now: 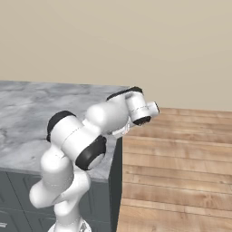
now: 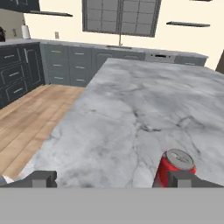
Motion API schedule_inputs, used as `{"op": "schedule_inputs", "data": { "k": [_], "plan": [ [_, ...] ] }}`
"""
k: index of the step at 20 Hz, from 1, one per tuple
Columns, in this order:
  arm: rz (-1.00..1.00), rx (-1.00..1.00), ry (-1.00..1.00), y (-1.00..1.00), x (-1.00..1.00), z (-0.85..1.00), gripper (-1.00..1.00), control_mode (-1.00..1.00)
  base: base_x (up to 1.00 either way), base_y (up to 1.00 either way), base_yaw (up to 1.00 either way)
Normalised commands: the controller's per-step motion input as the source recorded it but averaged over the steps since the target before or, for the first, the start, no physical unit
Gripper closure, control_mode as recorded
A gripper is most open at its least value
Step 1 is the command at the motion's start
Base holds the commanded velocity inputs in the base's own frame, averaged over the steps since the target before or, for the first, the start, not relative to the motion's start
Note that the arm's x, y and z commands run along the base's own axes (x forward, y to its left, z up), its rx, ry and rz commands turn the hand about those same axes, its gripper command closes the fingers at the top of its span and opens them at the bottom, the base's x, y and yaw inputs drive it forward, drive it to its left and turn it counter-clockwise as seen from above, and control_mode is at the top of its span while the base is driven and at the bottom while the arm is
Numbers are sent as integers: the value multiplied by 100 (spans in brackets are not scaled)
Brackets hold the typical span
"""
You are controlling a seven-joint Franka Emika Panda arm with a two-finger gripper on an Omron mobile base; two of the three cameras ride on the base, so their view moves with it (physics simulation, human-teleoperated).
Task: Pick the can, bottled drink from the counter and place them in the open cabinet.
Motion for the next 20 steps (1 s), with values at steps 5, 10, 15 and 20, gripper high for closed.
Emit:
{"op": "schedule_inputs", "data": {
  "k": [5, 10, 15, 20],
  "plan": [
    [0, 0, -3, 21, 26, -36, -100, -100, 0, 0, 0],
    [0, 0, 0, 36, 32, -24, -100, -100, 0, 0, 0],
    [0, 0, 0, 29, 30, -19, -100, -100, 0, 0, 0],
    [0, 0, 0, 4, 22, -36, -100, -100, 0, 0, 0]
  ]
}}
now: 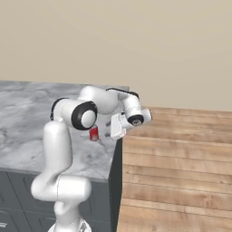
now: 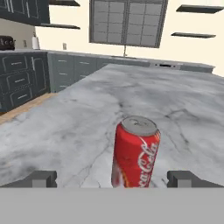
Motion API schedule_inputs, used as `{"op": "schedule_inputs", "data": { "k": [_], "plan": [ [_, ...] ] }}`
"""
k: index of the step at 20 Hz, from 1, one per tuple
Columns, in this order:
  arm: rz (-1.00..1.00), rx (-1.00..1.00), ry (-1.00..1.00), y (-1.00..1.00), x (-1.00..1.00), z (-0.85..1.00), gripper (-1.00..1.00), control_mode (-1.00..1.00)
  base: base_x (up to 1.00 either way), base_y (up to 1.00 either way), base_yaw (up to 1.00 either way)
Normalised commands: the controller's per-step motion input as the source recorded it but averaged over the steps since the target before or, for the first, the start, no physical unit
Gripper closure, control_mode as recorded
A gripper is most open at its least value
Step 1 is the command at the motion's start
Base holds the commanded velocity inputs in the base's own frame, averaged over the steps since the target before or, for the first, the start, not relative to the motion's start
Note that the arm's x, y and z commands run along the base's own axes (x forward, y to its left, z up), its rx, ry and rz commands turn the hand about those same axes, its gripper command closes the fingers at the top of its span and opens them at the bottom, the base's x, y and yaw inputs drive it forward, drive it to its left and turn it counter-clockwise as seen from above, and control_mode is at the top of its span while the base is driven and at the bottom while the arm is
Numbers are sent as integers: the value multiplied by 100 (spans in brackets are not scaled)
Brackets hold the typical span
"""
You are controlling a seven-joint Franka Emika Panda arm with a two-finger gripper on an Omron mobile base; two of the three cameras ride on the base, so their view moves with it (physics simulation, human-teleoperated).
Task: Pick the can, bottled drink from the counter and place them in the open cabinet.
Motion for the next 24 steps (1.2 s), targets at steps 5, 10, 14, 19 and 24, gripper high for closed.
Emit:
{"op": "schedule_inputs", "data": {
  "k": [5, 10, 14, 19, 24],
  "plan": [
    [0, 0, 0, 3, 26, -29, -100, -100, 0, 0, 0],
    [0, 0, 0, 16, 30, -16, -100, -100, 0, 0, 0],
    [0, 0, 3, 27, -3, -11, -100, -100, 0, 0, 0],
    [0, 0, 10, 40, -1, -2, -100, -100, 0, 0, 0],
    [0, 0, 6, 32, -31, 0, -100, -100, 0, 0, 0]
  ]
}}
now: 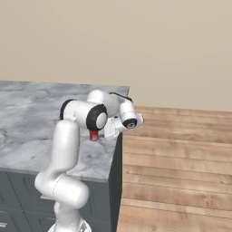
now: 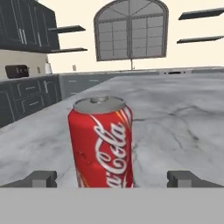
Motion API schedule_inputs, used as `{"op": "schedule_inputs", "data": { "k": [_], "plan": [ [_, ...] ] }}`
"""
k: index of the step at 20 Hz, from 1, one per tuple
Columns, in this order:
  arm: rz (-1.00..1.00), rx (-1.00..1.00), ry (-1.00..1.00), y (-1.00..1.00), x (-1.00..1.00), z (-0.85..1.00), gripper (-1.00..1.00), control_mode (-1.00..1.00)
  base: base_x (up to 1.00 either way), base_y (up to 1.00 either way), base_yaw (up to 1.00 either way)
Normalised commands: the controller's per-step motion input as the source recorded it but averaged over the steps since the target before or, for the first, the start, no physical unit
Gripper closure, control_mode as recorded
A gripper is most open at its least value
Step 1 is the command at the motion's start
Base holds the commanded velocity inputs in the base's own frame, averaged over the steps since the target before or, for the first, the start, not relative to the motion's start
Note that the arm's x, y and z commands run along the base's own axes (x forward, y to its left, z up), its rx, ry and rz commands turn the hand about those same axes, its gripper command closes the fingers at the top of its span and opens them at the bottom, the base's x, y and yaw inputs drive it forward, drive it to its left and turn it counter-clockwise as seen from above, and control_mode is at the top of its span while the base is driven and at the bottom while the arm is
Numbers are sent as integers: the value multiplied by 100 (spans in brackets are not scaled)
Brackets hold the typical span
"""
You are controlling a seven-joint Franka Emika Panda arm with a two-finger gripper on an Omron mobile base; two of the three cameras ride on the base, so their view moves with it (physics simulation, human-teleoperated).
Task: Pick the can, bottled drink from the counter and place them in the open cabinet.
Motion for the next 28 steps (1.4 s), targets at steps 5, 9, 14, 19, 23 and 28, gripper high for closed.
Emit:
{"op": "schedule_inputs", "data": {
  "k": [5, 9, 14, 19, 23, 28],
  "plan": [
    [0, 0, 1, -10, -52, 0, -100, -100, 0, 0, 0],
    [0, 0, 0, 4, -25, 13, -100, -100, 0, 0, 0],
    [0, 0, 0, 9, -1, 5, -100, -100, 0, 0, 0],
    [0, 0, 0, -9, 28, 0, -100, -100, 0, 0, 0],
    [0, 0, 0, -29, 51, 0, -100, -100, 0, 0, 0],
    [0, 0, 1, 0, 5, 0, -100, -100, 0, 0, 0]
  ]
}}
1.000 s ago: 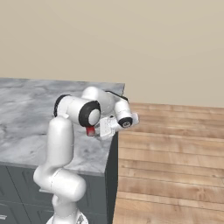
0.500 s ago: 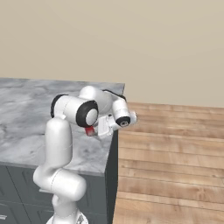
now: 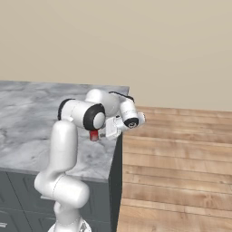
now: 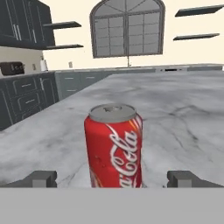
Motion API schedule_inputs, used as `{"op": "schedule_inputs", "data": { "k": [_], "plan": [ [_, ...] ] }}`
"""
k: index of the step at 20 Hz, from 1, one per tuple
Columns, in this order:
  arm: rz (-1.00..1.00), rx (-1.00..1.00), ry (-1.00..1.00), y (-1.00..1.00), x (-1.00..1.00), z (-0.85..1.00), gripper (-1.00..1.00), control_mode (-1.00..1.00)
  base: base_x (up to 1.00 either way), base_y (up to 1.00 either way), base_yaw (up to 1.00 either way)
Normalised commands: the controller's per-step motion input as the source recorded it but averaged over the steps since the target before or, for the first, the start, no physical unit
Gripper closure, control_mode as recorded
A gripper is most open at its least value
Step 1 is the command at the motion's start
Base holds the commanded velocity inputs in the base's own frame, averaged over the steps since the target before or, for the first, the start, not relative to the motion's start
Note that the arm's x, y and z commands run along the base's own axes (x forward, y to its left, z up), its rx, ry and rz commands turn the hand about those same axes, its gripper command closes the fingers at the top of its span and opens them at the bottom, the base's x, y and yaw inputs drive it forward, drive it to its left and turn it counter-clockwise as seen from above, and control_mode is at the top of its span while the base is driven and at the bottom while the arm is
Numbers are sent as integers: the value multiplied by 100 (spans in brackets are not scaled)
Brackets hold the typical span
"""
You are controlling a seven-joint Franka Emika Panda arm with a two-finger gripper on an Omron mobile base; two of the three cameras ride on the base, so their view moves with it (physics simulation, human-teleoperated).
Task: Pick the can, bottled drink from the counter and place them in the open cabinet.
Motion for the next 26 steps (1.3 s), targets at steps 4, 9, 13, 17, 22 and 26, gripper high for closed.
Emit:
{"op": "schedule_inputs", "data": {
  "k": [4, 9, 13, 17, 22, 26],
  "plan": [
    [0, 0, 3, 15, -2, 0, -100, -100, 0, 0, 0],
    [0, 0, 0, 30, 0, -1, -100, -100, 0, 0, 0],
    [0, 0, 0, 15, -5, -9, -100, -100, 0, 0, 0],
    [0, 0, 0, 0, -7, -9, -100, -100, 0, 0, 0],
    [0, 0, 0, 1, -4, -5, -100, -100, 0, 0, 0],
    [0, 0, 0, 9, 0, -4, -100, -100, 0, 0, 0]
  ]
}}
